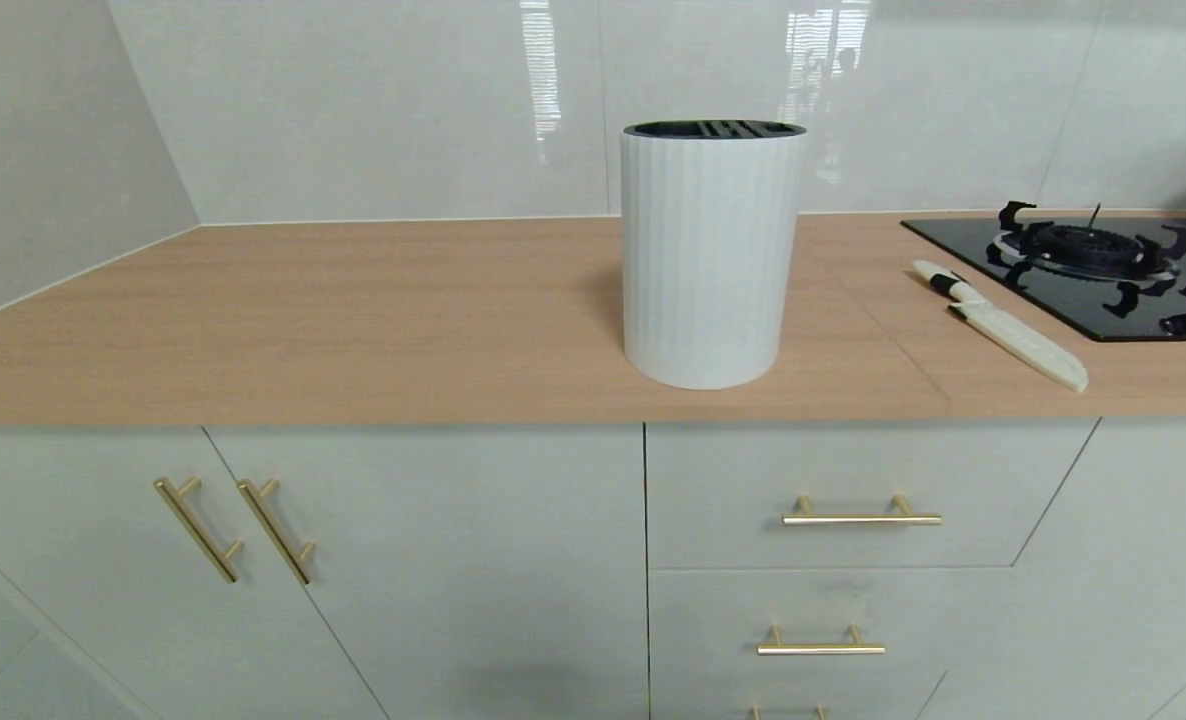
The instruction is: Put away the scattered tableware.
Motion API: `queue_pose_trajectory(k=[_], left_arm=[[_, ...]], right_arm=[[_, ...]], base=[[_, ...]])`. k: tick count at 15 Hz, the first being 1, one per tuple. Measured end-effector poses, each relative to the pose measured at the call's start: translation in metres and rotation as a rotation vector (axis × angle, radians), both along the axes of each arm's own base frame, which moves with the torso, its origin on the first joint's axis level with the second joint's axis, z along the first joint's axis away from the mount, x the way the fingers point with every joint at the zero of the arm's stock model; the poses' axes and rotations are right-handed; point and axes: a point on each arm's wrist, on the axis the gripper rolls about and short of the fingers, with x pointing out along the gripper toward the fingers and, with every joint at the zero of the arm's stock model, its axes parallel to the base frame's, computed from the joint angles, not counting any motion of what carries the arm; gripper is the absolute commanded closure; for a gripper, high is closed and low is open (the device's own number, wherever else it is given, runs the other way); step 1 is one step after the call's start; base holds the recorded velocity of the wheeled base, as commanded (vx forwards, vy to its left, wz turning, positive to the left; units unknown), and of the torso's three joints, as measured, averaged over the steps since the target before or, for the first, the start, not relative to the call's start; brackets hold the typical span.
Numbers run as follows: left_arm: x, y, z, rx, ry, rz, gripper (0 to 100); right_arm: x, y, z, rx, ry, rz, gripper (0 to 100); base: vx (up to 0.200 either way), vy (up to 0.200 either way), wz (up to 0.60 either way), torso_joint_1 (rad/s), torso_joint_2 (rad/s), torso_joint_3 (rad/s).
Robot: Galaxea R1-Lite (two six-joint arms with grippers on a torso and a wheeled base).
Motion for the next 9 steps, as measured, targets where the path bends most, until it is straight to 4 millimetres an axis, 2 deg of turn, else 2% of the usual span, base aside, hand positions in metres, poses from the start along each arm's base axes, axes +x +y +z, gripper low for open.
queue_pose_trajectory(k=[9], left_arm=[[0.0000,0.0000,0.0000,-0.001,0.000,0.000,0]], right_arm=[[0.0000,0.0000,0.0000,0.000,0.000,0.000,0]], base=[[0.000,0.000,0.00,0.161,-0.47,-0.313]])
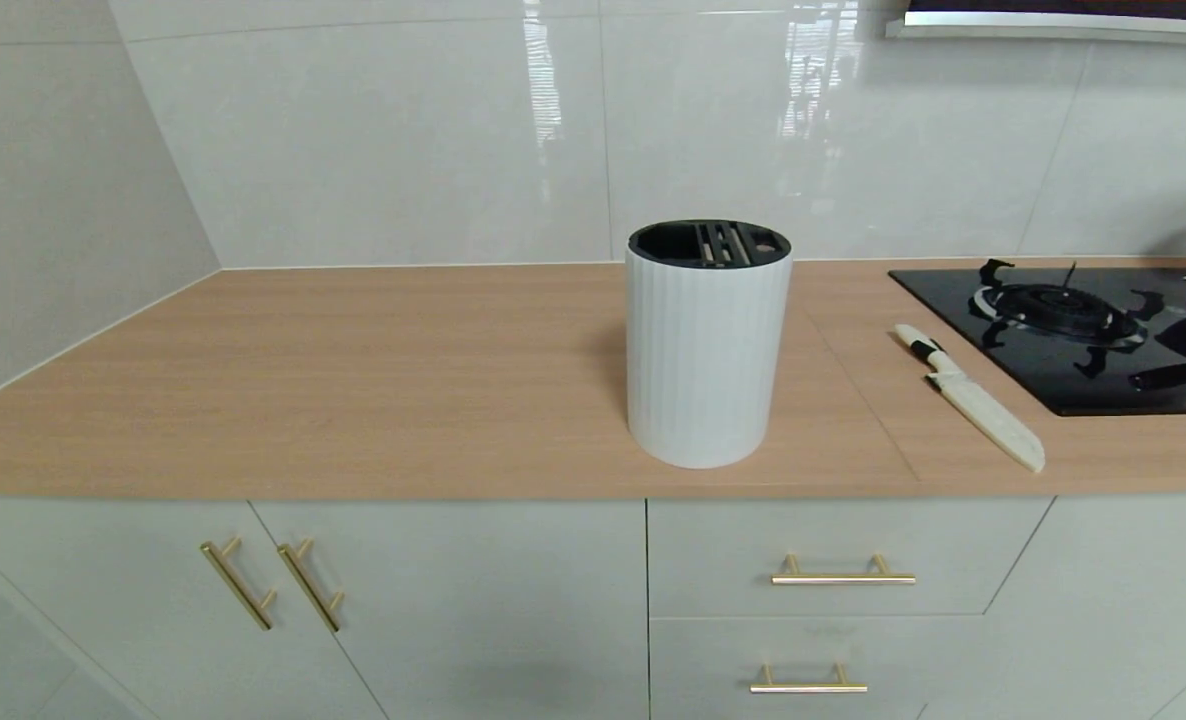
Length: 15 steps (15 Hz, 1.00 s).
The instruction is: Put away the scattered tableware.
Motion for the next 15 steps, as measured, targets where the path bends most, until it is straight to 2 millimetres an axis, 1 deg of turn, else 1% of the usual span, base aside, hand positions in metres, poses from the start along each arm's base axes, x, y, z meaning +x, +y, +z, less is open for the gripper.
queue_pose_trajectory(k=[8,15], left_arm=[[0.0000,0.0000,-0.0001,0.000,0.001,0.000,0],[0.0000,0.0000,-0.0001,0.000,0.001,0.000,0]], right_arm=[[0.0000,0.0000,0.0000,0.001,0.000,-0.001,0],[0.0000,-0.0001,0.0000,0.001,0.000,-0.002,0]], base=[[0.000,0.000,0.00,0.211,-0.52,-0.305],[0.000,0.000,0.00,0.257,-0.58,-0.326]])
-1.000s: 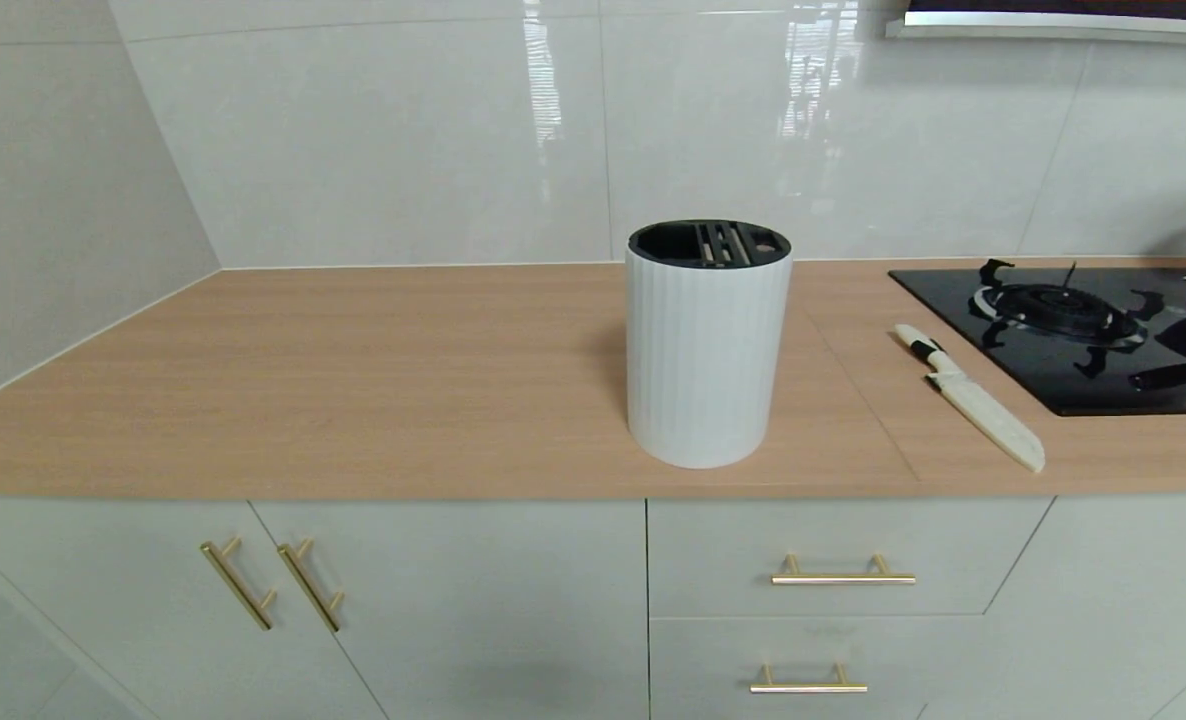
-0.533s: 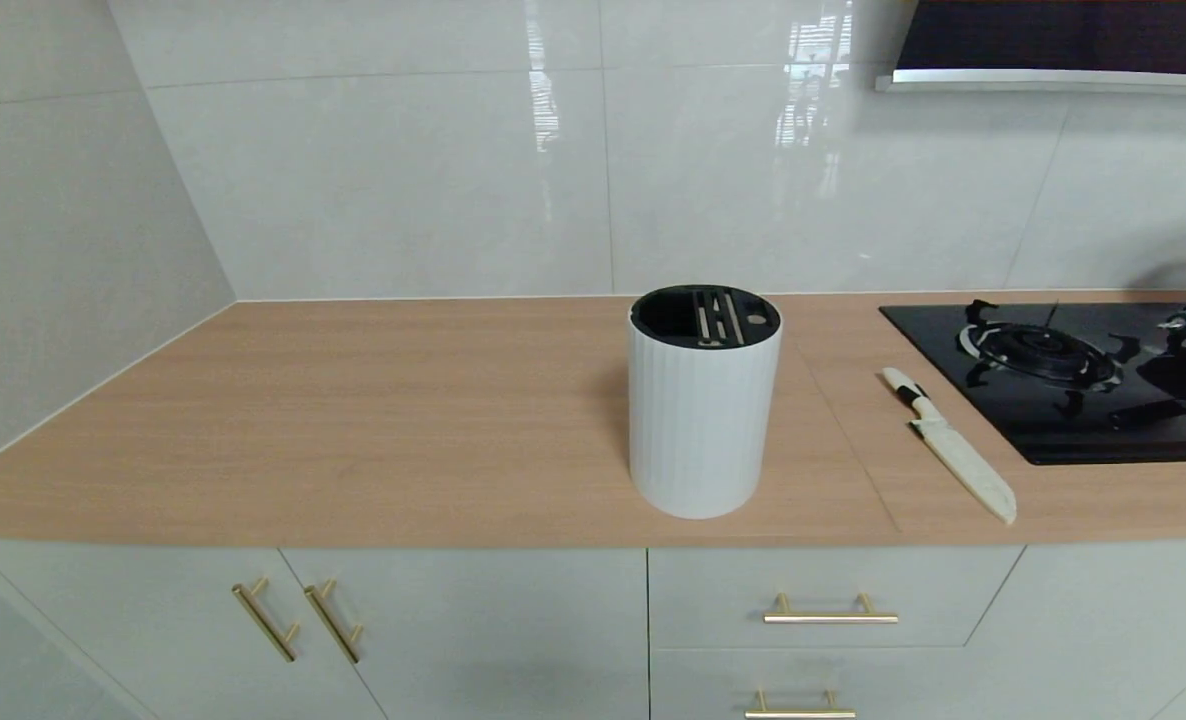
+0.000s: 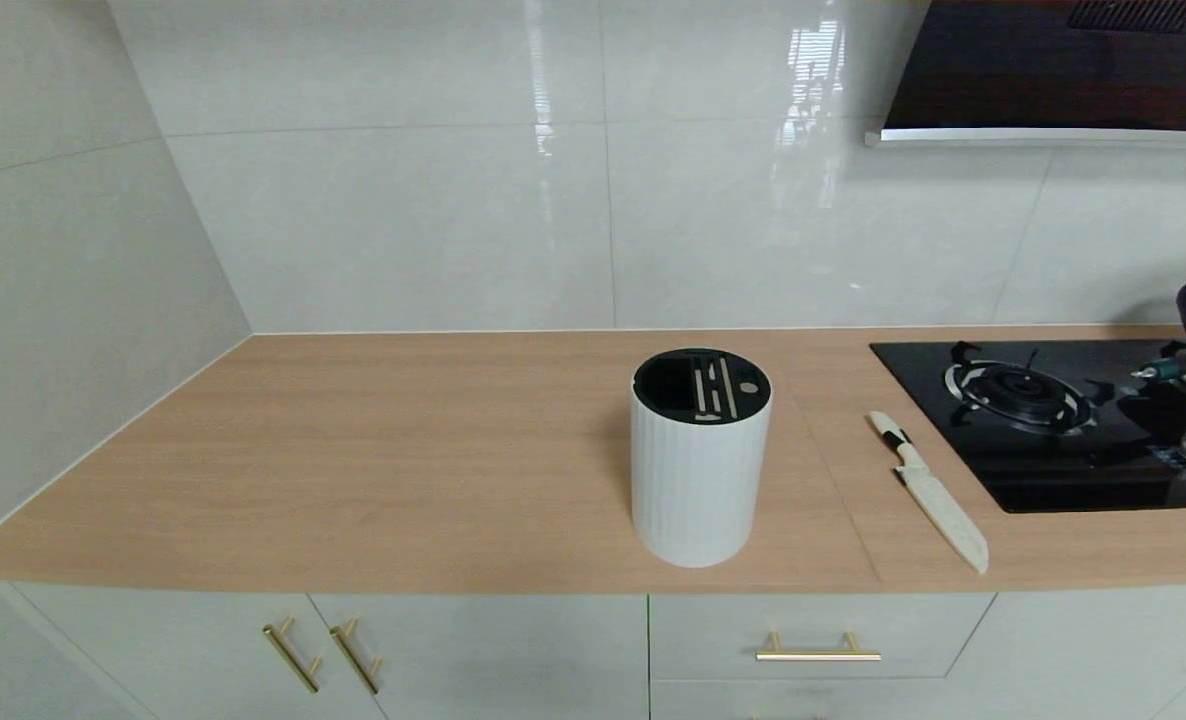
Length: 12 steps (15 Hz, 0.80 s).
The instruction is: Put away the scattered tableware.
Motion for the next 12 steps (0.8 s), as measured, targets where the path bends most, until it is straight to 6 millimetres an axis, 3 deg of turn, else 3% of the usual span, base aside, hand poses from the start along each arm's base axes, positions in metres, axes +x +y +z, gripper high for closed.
queue_pose_trajectory(k=[9,12], left_arm=[[0.0000,0.0000,0.0000,0.000,0.000,0.000,0],[0.0000,0.0000,0.0000,0.000,0.000,0.000,0]], right_arm=[[0.0000,0.0000,0.0000,0.000,0.000,0.000,0],[0.0000,0.0000,0.0000,-0.001,0.000,0.000,0]], base=[[0.000,0.000,0.00,0.190,-0.41,-0.224],[0.000,0.000,0.00,0.075,-0.15,-0.081]])
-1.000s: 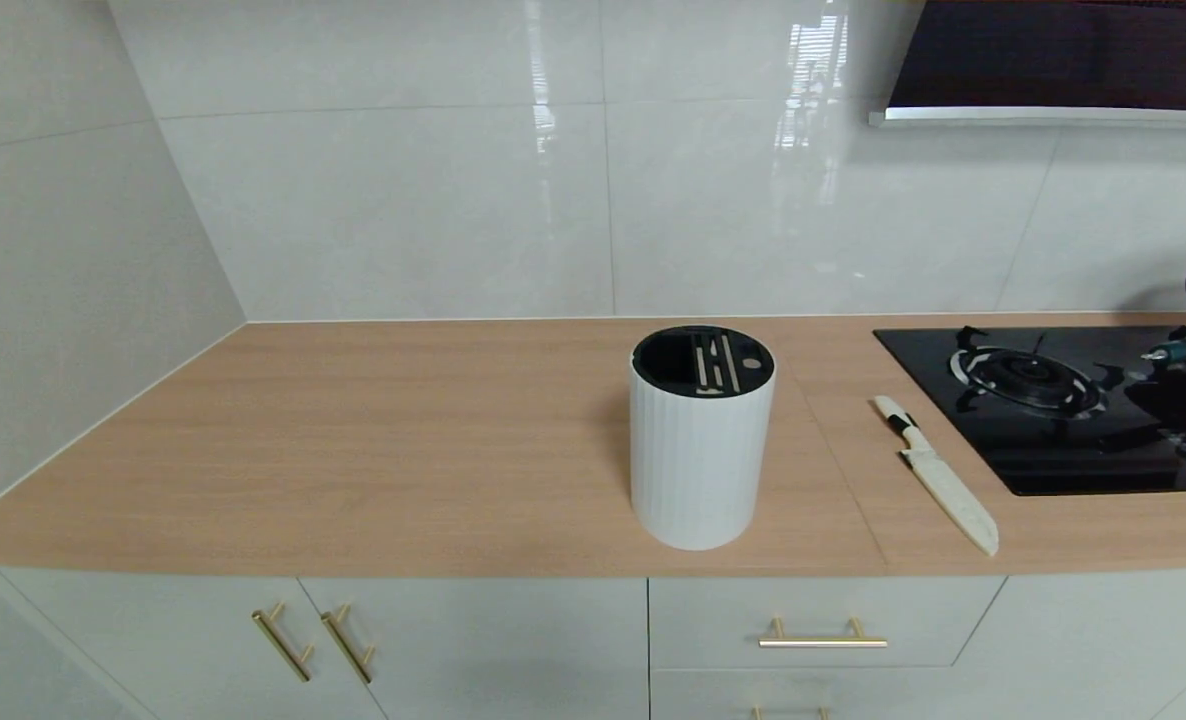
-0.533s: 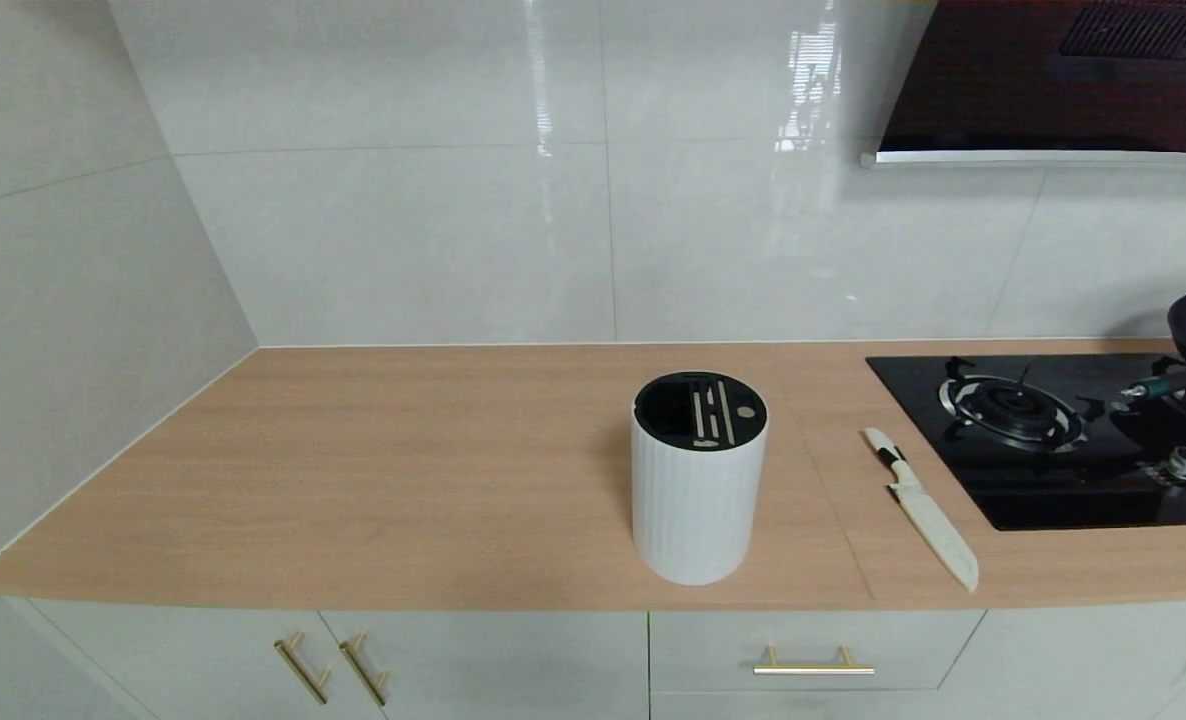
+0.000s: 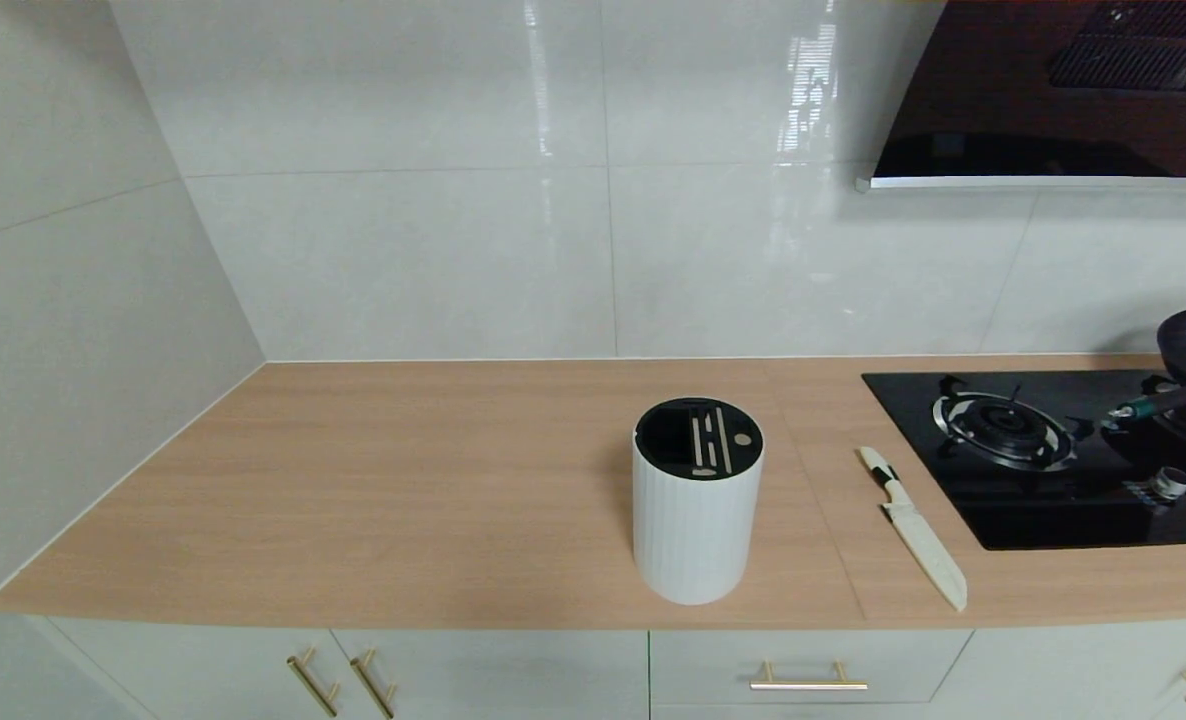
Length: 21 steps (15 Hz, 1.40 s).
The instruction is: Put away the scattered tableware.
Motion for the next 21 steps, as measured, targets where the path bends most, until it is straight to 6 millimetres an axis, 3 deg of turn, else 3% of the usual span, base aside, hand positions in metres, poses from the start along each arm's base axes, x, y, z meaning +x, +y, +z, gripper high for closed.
queue_pose_trajectory(k=[18,19,21], left_arm=[[0.000,0.000,0.000,0.000,0.000,0.000,0],[0.000,0.000,0.000,0.000,0.000,0.000,0],[0.000,0.000,0.000,-0.001,0.000,0.000,0]], right_arm=[[0.000,0.000,0.000,-0.027,-0.001,0.000,0],[-0.001,0.000,0.003,-0.026,-0.007,0.002,0],[-0.006,0.000,0.027,-0.017,-0.068,0.013,0]], base=[[0.011,0.000,0.00,0.000,0.00,0.000],[0.000,0.000,0.00,0.000,0.00,0.000],[0.000,0.000,0.00,0.000,0.00,0.000]])
